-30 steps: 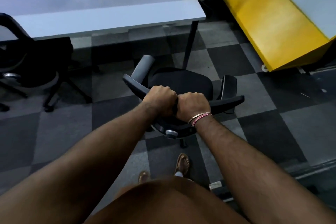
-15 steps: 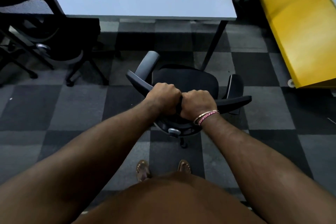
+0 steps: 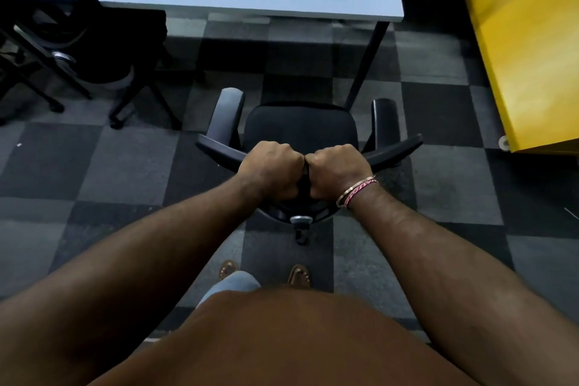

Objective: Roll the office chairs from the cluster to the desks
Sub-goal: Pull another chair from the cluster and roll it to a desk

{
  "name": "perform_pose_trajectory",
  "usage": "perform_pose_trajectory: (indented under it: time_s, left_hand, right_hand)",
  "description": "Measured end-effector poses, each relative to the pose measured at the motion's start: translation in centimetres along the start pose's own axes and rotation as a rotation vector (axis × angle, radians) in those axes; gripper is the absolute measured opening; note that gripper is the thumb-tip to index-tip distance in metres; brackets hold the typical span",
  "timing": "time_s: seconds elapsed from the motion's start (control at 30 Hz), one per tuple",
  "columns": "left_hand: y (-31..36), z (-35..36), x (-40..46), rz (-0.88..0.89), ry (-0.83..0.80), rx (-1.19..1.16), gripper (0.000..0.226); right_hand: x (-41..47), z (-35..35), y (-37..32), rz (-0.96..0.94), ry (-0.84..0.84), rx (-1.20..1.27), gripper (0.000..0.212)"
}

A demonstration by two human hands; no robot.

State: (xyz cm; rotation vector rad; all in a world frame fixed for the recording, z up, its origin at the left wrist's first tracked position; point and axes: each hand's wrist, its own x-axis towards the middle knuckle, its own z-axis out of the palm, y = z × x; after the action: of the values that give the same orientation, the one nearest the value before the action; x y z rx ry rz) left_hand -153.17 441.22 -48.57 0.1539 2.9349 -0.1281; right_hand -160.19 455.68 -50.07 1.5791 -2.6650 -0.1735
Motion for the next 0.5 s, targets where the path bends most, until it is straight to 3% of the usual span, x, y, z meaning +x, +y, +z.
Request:
perform_pose_trajectory:
  time_s: [0.5]
  left_hand:
    - [-1.7, -0.2, 5.0, -0.056, 0.073, -0.014, 0.019]
  right_hand:
    - [4.1, 1.1, 5.0, -0.044, 0.099, 0.056, 0.017]
